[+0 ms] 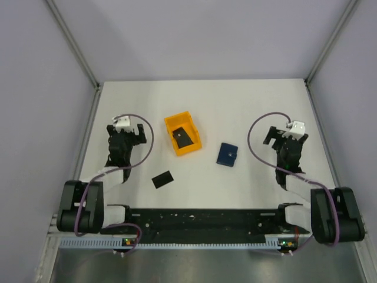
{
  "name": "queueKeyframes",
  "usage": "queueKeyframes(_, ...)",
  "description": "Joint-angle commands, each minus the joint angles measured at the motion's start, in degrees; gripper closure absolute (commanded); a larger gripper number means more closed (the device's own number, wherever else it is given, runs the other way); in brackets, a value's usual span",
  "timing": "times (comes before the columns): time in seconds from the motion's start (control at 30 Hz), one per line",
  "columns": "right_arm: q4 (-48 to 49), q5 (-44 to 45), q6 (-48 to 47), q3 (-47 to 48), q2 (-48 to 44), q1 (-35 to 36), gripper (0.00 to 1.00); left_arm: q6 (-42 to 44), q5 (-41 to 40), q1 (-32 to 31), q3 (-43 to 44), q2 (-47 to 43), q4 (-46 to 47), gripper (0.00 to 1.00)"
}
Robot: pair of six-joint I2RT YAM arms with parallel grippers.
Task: Put the credit cards into the card holder
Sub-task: Open the card holder at the center of the board.
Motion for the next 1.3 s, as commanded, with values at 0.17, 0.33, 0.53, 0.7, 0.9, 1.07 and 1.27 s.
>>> queueKeyframes(0.17,-46.5,1.0,18.4,18.9,-15.2,-0.2,0.01,-19.8,-14.1,-0.6,28.1,-3.9,-50.4,0.01)
queueKeyframes(0.33,-56.6,-12.1,26.7,21.7,-18.1,-0.2,0.01,-30.2,-11.3,-0.4,33.9,-4.6,-63.3,0.01)
queueKeyframes(0.53,-59.3,-22.8,32.9,18.7,-19.1,-0.1,0.03,-33.8,-7.9,0.2,27.2,-11.8,-58.7,0.02)
queueKeyframes(0.7,-59.8,-27.1,34.6,15.3,-16.5,3.1,0.12,-31.6,0.5,-0.8,26.2,-15.7,-60.3,0.16)
queueKeyframes(0.9,-59.7,-34.1,37.1,11.8,-14.1,5.6,0.3,-28.7,-10.1,-15.1,23.8,-24.6,-67.8,0.17)
queueKeyframes(1.07,-55.7,-34.2,38.2,7.4,-13.4,6.5,0.33,-30.9,-7.7,-21.9,16.3,-32.1,-67.9,0.18)
queueKeyframes(1.27,-47.5,-35.8,40.3,6.5,-6.2,6.7,0.35,-32.5,-4.9,-28.1,11.1,-34.4,-64.5,0.21)
